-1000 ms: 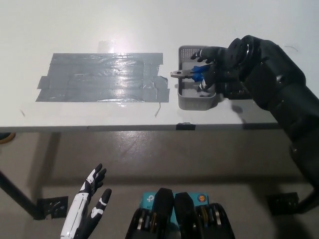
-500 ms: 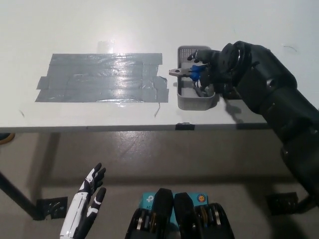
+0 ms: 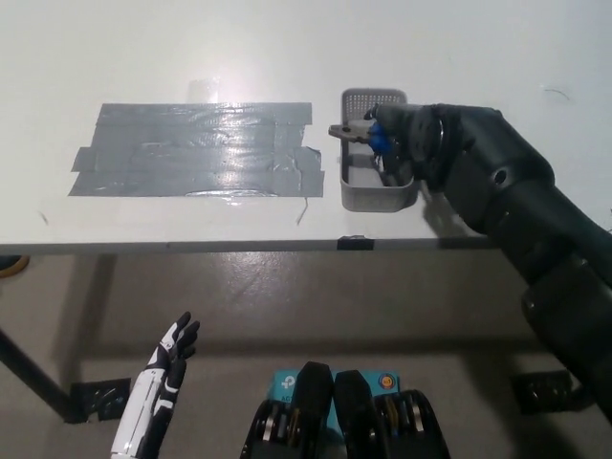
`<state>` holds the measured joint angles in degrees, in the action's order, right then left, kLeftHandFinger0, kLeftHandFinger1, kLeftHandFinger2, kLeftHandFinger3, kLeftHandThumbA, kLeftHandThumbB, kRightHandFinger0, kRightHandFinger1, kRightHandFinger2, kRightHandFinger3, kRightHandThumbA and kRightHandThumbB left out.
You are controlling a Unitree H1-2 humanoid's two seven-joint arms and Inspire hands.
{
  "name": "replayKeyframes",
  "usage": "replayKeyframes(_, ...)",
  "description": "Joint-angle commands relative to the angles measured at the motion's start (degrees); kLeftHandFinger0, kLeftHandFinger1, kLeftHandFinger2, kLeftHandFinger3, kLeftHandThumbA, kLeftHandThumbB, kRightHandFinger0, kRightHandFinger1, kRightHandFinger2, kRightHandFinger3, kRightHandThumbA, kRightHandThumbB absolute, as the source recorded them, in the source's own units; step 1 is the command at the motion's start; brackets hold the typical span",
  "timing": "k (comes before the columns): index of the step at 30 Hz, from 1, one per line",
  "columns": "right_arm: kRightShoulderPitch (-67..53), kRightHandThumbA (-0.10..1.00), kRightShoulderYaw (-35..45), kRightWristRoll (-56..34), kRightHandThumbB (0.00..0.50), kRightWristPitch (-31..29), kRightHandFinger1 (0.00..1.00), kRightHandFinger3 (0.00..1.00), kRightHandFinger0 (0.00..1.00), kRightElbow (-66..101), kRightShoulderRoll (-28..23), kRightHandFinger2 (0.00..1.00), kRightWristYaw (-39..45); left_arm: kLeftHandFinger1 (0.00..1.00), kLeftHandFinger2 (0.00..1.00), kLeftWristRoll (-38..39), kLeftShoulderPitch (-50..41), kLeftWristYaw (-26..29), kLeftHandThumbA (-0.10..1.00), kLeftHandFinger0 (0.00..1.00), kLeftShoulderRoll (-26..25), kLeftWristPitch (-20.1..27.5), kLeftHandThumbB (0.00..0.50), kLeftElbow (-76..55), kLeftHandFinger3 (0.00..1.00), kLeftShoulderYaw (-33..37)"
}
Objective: The robot picks the blue plier placed on top of the container and places it on the grey area of the table
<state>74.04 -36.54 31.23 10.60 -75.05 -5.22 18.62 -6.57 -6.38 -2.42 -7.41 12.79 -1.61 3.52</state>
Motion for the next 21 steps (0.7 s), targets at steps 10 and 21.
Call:
replayKeyframes(10, -5.13, -0.1, -0.97, 4.55, 0.162, -5.87, 0.15, 0.46, 0.01, 0.87, -0.48, 0.34, -17.4, 0.94, 0.99, 1.42, -1.12, -1.91, 1.0, 1.0, -1.94, 1.98, 0.133, -1.9, 1.0, -0.32)
replayKeyframes(21, -4.57, -0.1, -0.33, 5.25, 0.203, -11.85, 0.53, 0.5, 0.11, 1.34, -1.45, 0.89, -25.41, 0.9, 0.95, 0.96, -0.79, -1.74, 1.0, 1.0, -2.42, 2.35, 0.107, -1.67, 1.0, -0.8)
